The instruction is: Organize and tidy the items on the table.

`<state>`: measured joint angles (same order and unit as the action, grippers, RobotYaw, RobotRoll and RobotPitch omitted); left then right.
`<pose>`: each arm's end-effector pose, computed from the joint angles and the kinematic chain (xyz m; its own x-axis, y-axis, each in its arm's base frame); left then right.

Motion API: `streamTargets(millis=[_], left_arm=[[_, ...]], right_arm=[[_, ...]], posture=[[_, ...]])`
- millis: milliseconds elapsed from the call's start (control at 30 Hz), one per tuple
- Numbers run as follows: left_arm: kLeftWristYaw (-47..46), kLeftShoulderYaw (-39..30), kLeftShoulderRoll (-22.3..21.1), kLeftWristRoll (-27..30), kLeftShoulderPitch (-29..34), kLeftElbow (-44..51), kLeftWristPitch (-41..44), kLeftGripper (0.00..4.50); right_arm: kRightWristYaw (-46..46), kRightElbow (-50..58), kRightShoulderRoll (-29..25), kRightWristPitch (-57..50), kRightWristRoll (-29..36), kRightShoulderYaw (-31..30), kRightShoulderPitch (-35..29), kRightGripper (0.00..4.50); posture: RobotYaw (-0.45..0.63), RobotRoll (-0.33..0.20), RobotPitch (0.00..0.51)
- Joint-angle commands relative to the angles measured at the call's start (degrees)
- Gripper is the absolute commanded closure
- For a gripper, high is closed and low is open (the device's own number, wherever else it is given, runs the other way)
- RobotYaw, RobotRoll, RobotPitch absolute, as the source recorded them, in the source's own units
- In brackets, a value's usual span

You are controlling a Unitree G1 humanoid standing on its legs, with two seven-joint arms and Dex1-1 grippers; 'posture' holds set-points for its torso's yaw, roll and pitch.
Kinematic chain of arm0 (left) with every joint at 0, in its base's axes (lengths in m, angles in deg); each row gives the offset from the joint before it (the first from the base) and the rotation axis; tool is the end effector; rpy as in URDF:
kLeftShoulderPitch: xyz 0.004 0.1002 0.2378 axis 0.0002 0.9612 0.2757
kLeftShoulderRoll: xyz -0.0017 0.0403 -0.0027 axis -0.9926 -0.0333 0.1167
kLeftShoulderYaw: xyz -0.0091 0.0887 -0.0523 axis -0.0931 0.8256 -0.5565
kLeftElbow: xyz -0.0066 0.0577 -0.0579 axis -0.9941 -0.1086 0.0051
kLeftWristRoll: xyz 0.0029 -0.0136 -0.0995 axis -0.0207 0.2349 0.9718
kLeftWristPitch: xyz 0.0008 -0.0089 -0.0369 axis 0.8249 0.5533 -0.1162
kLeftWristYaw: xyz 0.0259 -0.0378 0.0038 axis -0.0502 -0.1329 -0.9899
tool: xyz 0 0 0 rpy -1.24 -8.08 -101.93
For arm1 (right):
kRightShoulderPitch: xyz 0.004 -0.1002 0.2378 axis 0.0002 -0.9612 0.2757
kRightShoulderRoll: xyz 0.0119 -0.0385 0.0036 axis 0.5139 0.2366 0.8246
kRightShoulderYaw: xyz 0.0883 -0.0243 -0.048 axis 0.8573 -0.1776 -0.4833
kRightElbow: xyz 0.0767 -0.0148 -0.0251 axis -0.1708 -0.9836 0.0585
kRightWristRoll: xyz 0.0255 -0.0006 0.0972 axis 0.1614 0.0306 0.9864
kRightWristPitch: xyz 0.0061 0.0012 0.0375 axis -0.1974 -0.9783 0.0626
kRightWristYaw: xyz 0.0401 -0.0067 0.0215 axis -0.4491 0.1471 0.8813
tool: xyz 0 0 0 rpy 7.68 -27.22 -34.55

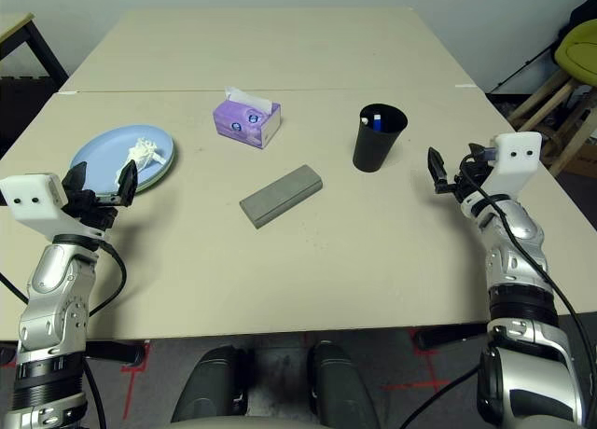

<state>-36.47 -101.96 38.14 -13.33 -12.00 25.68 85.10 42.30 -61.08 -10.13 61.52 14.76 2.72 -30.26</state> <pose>0.2076 0.2611 0.1049 0.9679 0.1056 0.2281 -0.1196 0.9916 0.0485 0.2746 -0.3074 0.0944 0.9964 -0.0605 0.0590 0.0650 0.9949 -0.0773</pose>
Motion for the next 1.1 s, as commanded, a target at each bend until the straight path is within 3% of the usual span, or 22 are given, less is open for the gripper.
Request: streamTargets(millis=[33, 400, 1100], left_arm=[[-0.93, -1.63, 0.60, -0.63, 1.51, -2.73, -2.70, 0.00], [-1.06, -3.09, -0.13, -2.16, 4.48, -5.57, -8.81, 0.00], [0.33, -3.48, -2.03, -0.69, 4.54, -3.91, -3.74, 0.00]], right_arm=[[-2.40, -5.08, 0.70, 2.99, -0.83, 0.50, 1.88, 0.03], [-5.91, -13.01, 1.37, 7.39, -0.22, 1.41, 4.43, 0.03], [1.82, -15.51, 4.04, 12.01, 3.58, 3.46, 1.79, 0.03]], posture=[[0.11, 0.000, 0.069], [0.11, 0.000, 0.063], [0.12, 0.000, 0.059]])
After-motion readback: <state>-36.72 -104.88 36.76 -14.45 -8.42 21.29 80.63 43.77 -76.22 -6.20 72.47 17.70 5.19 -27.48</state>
